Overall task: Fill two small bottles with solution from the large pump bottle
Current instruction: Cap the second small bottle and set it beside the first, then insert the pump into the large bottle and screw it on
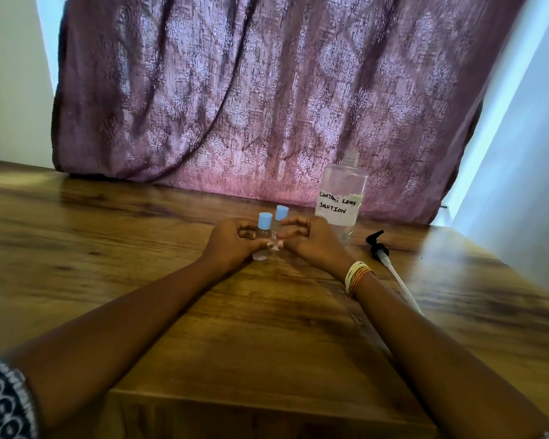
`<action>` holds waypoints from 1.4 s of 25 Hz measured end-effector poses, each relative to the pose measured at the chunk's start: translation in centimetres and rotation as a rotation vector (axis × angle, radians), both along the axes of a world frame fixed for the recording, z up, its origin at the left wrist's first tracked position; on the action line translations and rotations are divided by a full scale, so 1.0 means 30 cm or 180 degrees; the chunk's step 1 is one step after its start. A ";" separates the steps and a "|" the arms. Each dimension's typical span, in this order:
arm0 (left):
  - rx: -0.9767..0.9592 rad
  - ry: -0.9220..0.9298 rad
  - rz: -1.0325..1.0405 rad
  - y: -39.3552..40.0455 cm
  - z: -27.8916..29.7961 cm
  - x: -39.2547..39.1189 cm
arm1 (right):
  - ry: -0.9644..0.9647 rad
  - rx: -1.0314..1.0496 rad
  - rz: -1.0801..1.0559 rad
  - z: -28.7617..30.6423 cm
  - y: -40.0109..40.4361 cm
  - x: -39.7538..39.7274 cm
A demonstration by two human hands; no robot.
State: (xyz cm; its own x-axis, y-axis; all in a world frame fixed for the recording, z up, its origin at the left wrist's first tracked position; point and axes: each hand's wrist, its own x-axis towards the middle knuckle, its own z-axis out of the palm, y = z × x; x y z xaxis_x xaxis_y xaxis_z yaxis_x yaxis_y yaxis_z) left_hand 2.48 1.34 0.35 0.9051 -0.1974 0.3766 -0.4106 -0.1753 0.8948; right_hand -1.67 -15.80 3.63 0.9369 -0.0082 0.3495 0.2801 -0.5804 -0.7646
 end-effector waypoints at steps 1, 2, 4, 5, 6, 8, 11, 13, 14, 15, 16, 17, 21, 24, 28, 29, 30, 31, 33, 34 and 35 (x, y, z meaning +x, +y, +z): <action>0.0182 -0.0055 0.0180 -0.002 0.005 0.001 | 0.0086 -0.0311 0.0009 -0.012 -0.005 -0.001; 0.0359 -0.0058 0.0310 -0.002 0.007 0.005 | 0.0179 -0.0496 0.0024 -0.024 -0.005 -0.005; 0.0536 -0.0066 0.0313 -0.002 0.006 0.006 | 0.0314 -0.0498 -0.0043 -0.042 -0.004 -0.007; 0.0558 -0.0145 0.0255 -0.002 0.002 0.004 | 0.0334 -0.0449 -0.0088 -0.046 -0.006 -0.003; 0.0569 -0.0313 0.0272 -0.002 0.000 -0.007 | 0.0331 -0.0443 -0.0102 -0.046 -0.009 -0.002; 0.0523 -0.0886 0.0505 0.003 0.003 -0.035 | 0.0409 -0.0439 -0.0037 -0.032 -0.008 -0.009; 0.0628 -0.2032 0.0746 -0.008 0.051 -0.089 | 0.0749 -0.0336 0.0019 0.003 -0.020 -0.020; 0.0641 -0.2431 0.0485 -0.053 0.092 -0.120 | 0.0809 -0.0234 -0.0230 0.036 -0.053 -0.038; 0.0630 -0.2419 0.0235 -0.082 0.110 -0.129 | 0.0769 -0.0249 -0.0427 0.054 -0.082 -0.047; 0.0603 -0.2312 -0.0024 -0.115 0.130 -0.138 | 0.0676 -0.0401 -0.0665 0.072 -0.121 -0.051; 0.0592 -0.2119 -0.0213 -0.148 0.148 -0.143 | 0.0567 -0.0656 -0.0933 0.082 -0.172 -0.050; 0.0555 -0.1973 -0.0331 -0.183 0.171 -0.145 | 0.0480 -0.0906 -0.1249 0.088 -0.226 -0.045; 0.0324 -0.1783 0.0111 -0.313 0.288 -0.076 | 0.0732 -0.1263 -0.2206 0.093 -0.394 -0.021; 0.0566 -0.1053 0.0118 -0.394 0.370 -0.003 | 0.1183 -0.1214 -0.2175 0.071 -0.424 -0.040; 0.0825 -0.0327 -0.0440 -0.464 0.412 0.074 | 0.1418 -0.1155 -0.2016 0.033 -0.447 -0.027; 0.0757 -0.0313 -0.0451 -0.468 0.412 0.089 | 0.1449 -0.0996 -0.1989 0.036 -0.455 -0.019; 0.0685 -0.0316 -0.0411 -0.467 0.412 0.099 | 0.1468 -0.0695 -0.1912 0.044 -0.460 -0.014; 0.0640 -0.0321 -0.0394 -0.463 0.407 0.114 | 0.1480 -0.0287 -0.1811 0.053 -0.459 -0.011; 0.0623 -0.0337 -0.0583 -0.459 0.402 0.101 | 0.1372 0.0591 -0.1564 0.071 -0.468 -0.009; 0.0619 -0.0335 -0.0700 -0.455 0.402 0.090 | 0.1310 0.1005 -0.1433 0.082 -0.472 -0.007; 0.0621 -0.0365 -0.0780 -0.448 0.400 0.082 | 0.1245 0.1392 -0.1338 0.093 -0.474 -0.003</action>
State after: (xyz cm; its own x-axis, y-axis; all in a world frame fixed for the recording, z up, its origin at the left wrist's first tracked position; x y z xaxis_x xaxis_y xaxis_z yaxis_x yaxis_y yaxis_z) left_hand 4.93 -12.09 12.35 0.7758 -0.4824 0.4068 -0.5577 -0.2225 0.7997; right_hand -1.75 -30.01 6.43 0.8796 -0.4579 -0.1287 -0.2415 -0.1969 -0.9502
